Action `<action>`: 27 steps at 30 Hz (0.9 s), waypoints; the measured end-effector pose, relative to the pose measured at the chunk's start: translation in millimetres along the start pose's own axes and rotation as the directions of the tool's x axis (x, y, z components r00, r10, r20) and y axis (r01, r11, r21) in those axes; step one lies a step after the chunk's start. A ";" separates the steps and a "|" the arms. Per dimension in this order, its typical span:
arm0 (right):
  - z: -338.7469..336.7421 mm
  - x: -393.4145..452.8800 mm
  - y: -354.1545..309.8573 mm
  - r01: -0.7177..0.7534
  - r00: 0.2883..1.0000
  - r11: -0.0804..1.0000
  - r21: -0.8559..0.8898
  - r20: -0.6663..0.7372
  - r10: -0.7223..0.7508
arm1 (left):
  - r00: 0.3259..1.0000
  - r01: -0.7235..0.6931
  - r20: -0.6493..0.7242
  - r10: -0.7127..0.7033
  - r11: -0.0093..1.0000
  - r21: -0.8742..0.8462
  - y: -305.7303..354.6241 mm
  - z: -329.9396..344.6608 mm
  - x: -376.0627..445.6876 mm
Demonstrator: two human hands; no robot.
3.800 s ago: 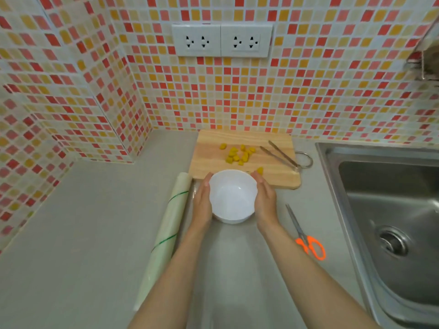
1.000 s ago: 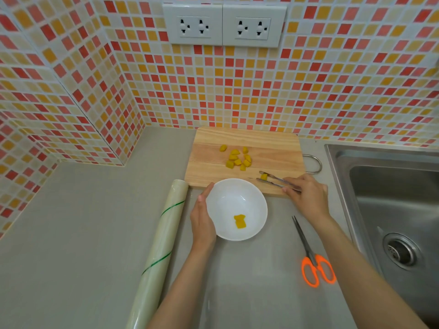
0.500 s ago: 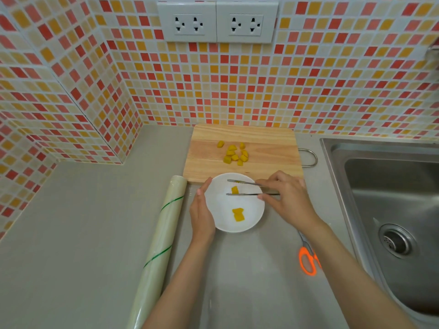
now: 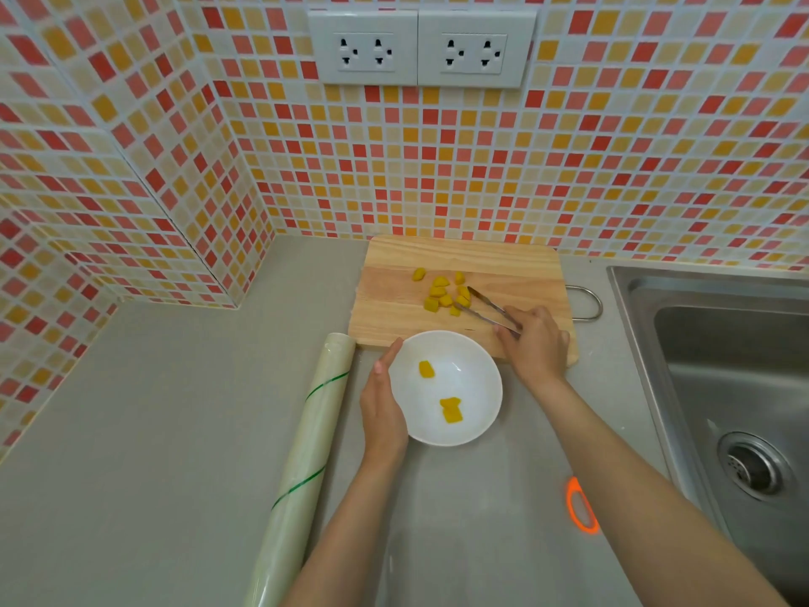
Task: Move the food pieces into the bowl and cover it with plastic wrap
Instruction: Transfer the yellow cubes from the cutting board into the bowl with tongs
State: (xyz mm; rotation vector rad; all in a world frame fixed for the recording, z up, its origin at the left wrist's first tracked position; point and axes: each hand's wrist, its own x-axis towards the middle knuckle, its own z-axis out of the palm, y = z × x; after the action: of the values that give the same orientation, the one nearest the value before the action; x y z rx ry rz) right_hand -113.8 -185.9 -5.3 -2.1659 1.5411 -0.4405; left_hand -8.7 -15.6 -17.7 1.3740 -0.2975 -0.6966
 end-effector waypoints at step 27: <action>-61.0 -73.6 -23.1 0.560 0.821 0.798 -0.223 0.283 -0.497 | 1.000 0.001 0.005 -0.001 1.000 -0.019 -1.8 1.0 2.3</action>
State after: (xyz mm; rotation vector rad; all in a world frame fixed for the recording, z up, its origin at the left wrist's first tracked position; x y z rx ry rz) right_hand -149.6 -120.2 58.6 -2.7834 0.9025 -0.1364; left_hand -8.0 -17.8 -19.7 1.3547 -0.2936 -0.7026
